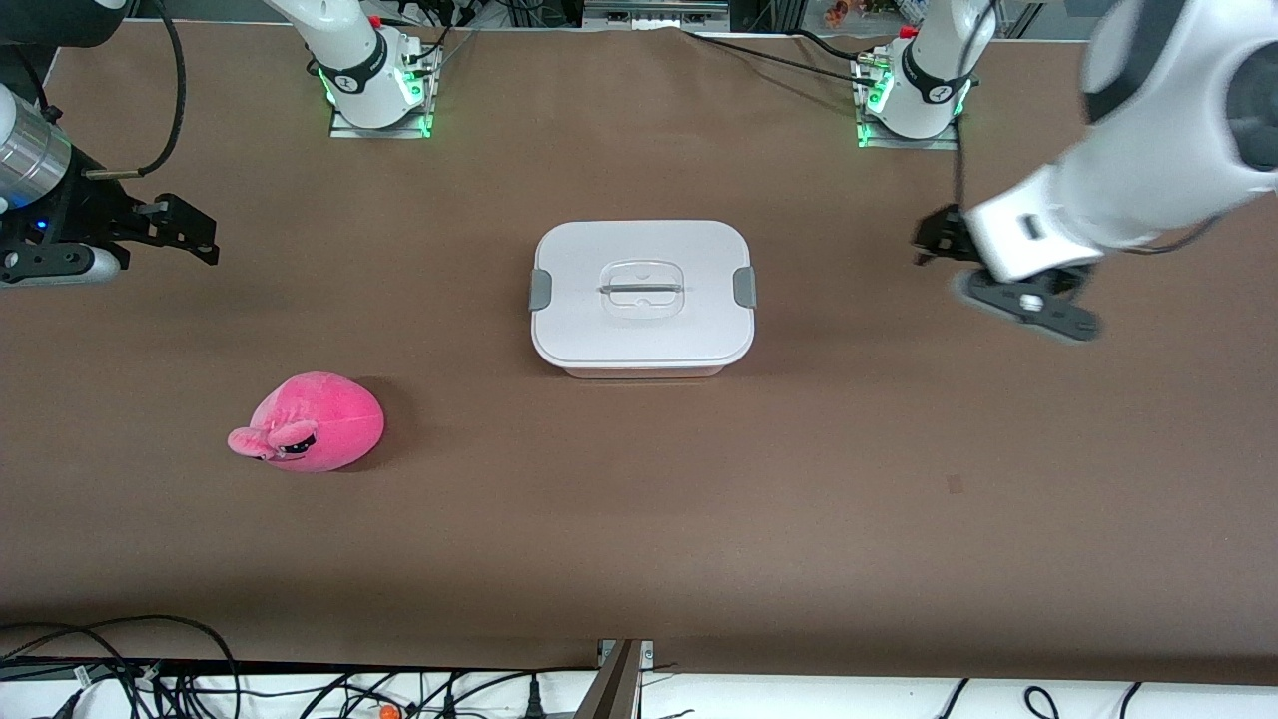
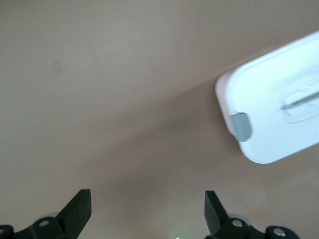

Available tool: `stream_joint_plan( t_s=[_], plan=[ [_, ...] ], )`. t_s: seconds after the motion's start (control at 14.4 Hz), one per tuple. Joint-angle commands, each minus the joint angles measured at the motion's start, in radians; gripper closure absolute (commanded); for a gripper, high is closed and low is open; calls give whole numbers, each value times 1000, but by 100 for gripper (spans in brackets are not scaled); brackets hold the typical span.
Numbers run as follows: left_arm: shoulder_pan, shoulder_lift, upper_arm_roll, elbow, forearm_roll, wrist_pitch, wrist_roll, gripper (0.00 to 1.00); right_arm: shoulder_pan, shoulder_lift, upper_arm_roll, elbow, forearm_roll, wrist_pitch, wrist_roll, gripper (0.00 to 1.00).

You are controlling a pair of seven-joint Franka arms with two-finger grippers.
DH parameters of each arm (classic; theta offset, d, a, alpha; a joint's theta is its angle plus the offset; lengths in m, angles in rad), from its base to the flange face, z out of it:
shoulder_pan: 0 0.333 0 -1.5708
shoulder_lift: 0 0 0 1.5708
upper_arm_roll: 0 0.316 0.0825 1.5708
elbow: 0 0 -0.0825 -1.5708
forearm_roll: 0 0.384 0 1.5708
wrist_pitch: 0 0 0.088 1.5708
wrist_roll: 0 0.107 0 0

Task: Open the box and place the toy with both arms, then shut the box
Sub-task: 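Reach the left gripper to the grey handle on the box lid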

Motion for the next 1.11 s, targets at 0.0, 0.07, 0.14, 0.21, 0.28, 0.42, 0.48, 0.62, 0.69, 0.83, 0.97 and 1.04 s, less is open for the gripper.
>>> stream_joint_plan(
  t_s=[0.0,0.07,0.14,0.21,0.28,0.42,0.48,0.62,0.69,0.83,0.97,1.04],
  plan=[
    [-125,84,11,87,-6,-14,6,0,1,6,-2,22,8,-23,-3,0],
    [-168,102,11,91,-9,-12,6,0,1,6,-2,22,8,-23,-3,0],
    [-205,122,11,93,-10,-3,8,0,1,6,-2,23,8,-23,-3,0],
    [-234,136,10,94,-9,28,8,0,1,6,-2,23,8,-23,-3,0],
    [-265,154,10,96,-6,60,15,0,1,6,-2,23,7,-23,-3,0],
    [-336,190,10,96,0,121,43,0,2,6,-1,23,5,-21,-5,0],
    [-366,205,11,96,2,152,44,0,2,6,-1,23,2,-17,-5,0],
    [-403,228,10,84,8,207,78,0,2,11,-1,22,4,-18,11,0],
    [-413,242,10,82,20,232,121,0,2,24,1,22,5,-20,11,0],
    [-417,274,10,81,31,273,230,0,2,47,1,23,5,8,8,0],
    [-426,300,10,79,35,308,323,0,-2,93,-1,28,7,32,-2,0],
    [-446,315,10,79,54,334,356,0,-2,116,-1,28,4,52,-3,0]
  ],
)
